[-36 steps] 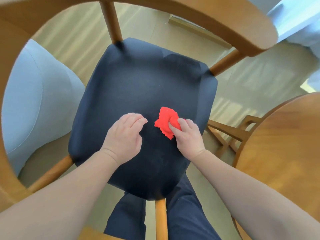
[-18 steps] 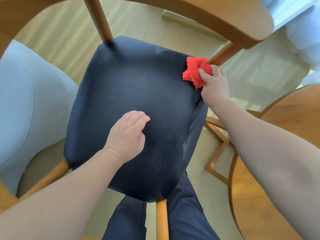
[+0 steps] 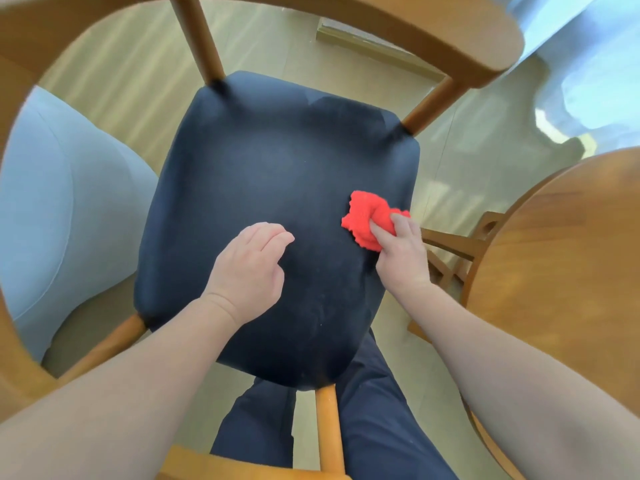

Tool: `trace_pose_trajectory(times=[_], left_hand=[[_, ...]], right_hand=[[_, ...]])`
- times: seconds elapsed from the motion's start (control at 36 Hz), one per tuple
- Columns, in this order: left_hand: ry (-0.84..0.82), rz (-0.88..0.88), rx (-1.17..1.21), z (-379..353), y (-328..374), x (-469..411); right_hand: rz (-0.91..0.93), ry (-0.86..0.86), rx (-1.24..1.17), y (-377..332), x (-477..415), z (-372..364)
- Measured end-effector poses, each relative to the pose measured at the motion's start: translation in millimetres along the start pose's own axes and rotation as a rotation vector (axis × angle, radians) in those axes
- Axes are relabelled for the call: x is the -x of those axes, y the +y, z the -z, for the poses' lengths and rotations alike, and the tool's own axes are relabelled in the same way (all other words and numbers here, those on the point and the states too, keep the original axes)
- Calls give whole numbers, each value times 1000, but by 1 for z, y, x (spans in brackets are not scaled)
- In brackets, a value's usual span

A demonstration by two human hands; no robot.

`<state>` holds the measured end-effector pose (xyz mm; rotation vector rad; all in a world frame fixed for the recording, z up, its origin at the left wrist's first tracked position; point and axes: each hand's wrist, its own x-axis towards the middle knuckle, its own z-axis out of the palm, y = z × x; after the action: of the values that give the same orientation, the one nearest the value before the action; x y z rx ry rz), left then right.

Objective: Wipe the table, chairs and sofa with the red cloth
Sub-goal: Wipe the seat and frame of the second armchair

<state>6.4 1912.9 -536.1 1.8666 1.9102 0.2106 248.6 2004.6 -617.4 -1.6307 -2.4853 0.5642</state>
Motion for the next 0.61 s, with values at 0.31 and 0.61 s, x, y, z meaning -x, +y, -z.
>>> trace_pose_trajectory(times=[0.31,0.61], left_hand=[[6,-73,35,-3,8,34],[-123,-81,245,9,14,77]], right_hand=[[-79,-207,-97,-38,129,-15],[-607,-647,-1349,-95,78,81]])
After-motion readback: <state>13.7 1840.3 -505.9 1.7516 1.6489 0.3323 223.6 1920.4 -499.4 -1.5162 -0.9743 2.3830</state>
